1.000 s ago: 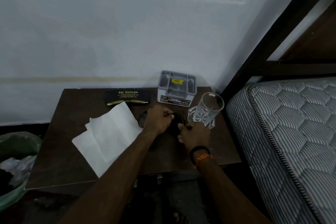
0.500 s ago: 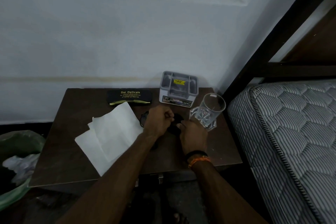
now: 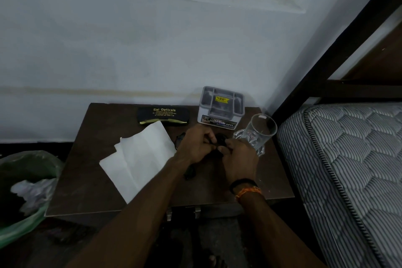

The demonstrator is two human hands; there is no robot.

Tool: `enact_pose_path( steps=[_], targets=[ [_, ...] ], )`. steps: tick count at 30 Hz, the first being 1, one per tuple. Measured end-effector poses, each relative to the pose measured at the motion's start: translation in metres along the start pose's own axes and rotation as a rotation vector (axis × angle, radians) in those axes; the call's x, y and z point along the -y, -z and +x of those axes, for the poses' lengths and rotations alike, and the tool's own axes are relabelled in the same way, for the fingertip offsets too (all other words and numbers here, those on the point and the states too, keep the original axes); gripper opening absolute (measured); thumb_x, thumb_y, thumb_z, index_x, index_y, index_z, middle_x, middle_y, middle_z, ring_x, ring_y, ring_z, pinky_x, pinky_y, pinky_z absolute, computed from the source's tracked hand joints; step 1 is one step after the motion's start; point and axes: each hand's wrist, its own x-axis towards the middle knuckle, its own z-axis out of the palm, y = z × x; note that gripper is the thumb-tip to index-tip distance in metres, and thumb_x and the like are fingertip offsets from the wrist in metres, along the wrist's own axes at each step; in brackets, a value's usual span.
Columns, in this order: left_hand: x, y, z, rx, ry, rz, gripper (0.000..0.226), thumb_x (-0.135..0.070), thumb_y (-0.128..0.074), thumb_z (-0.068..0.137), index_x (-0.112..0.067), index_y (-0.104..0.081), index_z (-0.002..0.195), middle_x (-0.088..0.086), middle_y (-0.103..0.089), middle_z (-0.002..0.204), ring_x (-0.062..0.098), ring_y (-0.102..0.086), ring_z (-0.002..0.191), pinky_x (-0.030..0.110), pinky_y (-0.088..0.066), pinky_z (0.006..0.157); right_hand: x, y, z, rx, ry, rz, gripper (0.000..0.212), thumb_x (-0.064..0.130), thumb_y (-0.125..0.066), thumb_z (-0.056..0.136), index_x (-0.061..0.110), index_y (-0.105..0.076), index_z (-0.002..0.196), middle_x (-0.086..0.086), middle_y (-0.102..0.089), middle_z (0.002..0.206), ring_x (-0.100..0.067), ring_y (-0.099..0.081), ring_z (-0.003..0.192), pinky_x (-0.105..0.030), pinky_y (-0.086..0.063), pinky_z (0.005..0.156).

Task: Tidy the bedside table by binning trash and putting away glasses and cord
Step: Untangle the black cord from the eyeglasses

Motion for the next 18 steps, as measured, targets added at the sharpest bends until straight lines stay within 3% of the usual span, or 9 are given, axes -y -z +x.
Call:
enact_pose_path(
  steps=[7, 11, 13, 16, 18],
  targets=[
    [0.003, 0.000, 0.000, 0.014, 0.006, -0.032, 0.013, -0.004, -0.075, 0.078, -0.012, -0.070, 0.088, -0.001, -0.070, 0.095, -0.002, -0.060, 0.077, 0.006, -0.045, 0.066, 0.000, -0.001, 0.005, 0.005, 0.025, -0.026, 0.034, 0.022, -0.064, 0.092, 0.014, -0.064, 0.125, -0.005, -0.060, 0.125, -0.021, -0.058, 0.112, -0.031, -0.045, 0.093],
    [0.006, -0.003, 0.001, -0.014, -0.030, -0.058, 0.023, -0.006, -0.071, 0.082, -0.013, -0.071, 0.104, 0.001, -0.070, 0.109, 0.010, -0.065, 0.095, 0.024, -0.054, 0.088, -0.003, -0.005, 0.004, 0.045, 0.052, -0.089, 0.035, 0.020, -0.063, 0.092, 0.014, -0.064, 0.127, -0.008, -0.063, 0.125, -0.024, -0.059, 0.113, -0.035, -0.045, 0.096],
    [0.005, -0.005, 0.001, -0.039, -0.077, -0.013, 0.032, -0.008, -0.069, 0.085, -0.014, -0.069, 0.116, 0.002, -0.068, 0.119, 0.012, -0.062, 0.108, 0.023, -0.047, 0.097, -0.004, -0.006, 0.005, 0.073, 0.074, -0.132, 0.033, 0.020, -0.060, 0.094, 0.015, -0.064, 0.127, -0.008, -0.061, 0.126, -0.026, -0.057, 0.114, -0.037, -0.046, 0.096],
    [0.006, -0.012, 0.002, -0.030, -0.147, 0.111, 0.031, -0.012, -0.066, 0.087, -0.015, -0.070, 0.118, 0.004, -0.066, 0.121, 0.016, -0.056, 0.113, 0.018, -0.037, 0.096, -0.005, -0.009, 0.007, 0.104, 0.104, -0.148, 0.026, 0.018, -0.053, 0.097, 0.013, -0.068, 0.118, -0.010, -0.060, 0.120, -0.026, -0.058, 0.108, -0.034, -0.047, 0.092],
    [0.009, -0.017, 0.002, -0.012, -0.133, 0.195, 0.029, -0.016, -0.063, 0.089, -0.014, -0.070, 0.117, 0.007, -0.064, 0.118, 0.019, -0.055, 0.110, 0.021, -0.038, 0.096, -0.006, -0.012, 0.008, 0.119, 0.116, -0.145, 0.025, 0.016, -0.051, 0.098, 0.010, -0.068, 0.115, -0.011, -0.059, 0.118, -0.027, -0.058, 0.105, -0.034, -0.047, 0.091]
  ],
)
